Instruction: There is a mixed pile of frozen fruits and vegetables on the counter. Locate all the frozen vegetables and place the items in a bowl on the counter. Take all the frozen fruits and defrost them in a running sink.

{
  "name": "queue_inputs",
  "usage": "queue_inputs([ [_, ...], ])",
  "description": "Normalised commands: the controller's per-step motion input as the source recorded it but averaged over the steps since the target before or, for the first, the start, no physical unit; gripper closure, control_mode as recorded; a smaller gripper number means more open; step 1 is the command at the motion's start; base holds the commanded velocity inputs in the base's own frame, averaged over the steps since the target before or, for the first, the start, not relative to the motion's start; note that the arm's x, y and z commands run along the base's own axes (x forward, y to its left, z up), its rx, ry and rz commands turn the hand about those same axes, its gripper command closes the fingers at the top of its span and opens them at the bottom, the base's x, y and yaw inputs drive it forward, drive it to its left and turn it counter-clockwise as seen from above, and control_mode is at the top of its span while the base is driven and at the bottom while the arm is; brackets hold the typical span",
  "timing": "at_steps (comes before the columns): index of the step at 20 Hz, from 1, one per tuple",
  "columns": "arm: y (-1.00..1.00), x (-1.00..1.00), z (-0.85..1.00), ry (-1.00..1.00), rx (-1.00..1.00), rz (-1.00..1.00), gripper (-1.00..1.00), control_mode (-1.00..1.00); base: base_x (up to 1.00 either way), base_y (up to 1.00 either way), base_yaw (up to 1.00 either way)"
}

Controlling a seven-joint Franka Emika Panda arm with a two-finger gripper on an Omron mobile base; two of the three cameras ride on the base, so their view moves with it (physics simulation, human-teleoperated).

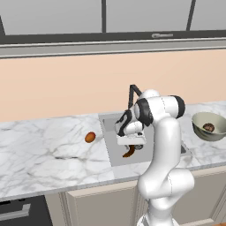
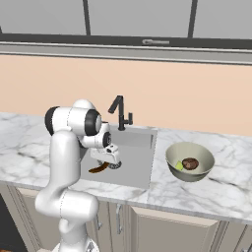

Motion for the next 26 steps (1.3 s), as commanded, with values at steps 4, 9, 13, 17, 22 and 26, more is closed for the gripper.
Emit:
queue_inputs([
  [4,0.02,-0.03,0.36,0.0,0.0,0.01,-1.0,-1.0,0.0,0.0,0.0],
  [9,0.02,-0.03,0.38,0.0,0.0,0.01,-1.0,-1.0,0.0,0.0,0.0],
  [13,0.07,-0.05,0.33,-0.03,0.0,0.0,-1.0,-1.0,0.0,0.0,0.0],
  [17,0.22,-0.03,0.39,-0.03,0.03,0.0,-1.0,-1.0,0.0,0.0,0.0],
  [22,0.17,-0.03,0.49,-0.05,0.04,0.01,-1.0,-1.0,0.0,0.0,0.0],
  [26,0.11,-0.03,0.51,-0.04,0.02,0.0,-1.0,-1.0,0.0,0.0,0.0],
])
